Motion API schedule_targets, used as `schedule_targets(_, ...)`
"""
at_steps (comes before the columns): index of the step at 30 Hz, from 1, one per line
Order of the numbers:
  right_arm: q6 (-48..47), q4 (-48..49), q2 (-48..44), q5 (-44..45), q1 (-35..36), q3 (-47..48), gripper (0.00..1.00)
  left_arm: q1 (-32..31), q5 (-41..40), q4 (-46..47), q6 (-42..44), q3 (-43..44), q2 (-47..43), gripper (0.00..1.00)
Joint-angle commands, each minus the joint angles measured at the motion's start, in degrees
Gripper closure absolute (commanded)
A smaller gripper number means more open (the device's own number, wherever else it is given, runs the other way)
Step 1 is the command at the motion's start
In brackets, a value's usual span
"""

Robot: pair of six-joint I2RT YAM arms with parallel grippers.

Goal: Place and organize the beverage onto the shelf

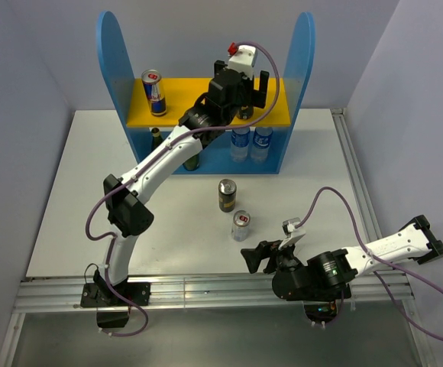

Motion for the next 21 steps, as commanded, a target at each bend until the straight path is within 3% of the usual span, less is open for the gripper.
schedule_targets(1, 1.6, 0.5, 0.2, 2.4, 0.5, 0.2, 0.06, 0.0, 0.0, 3.9, 0.9, -1.0, -1.4, 0.01)
schedule_targets(21, 1.9, 0.1, 1.8, 2.5, 0.6, 0.9, 0.06, -4.7, -3.4, 2.4, 2.8, -9.2, -13.5, 0.01)
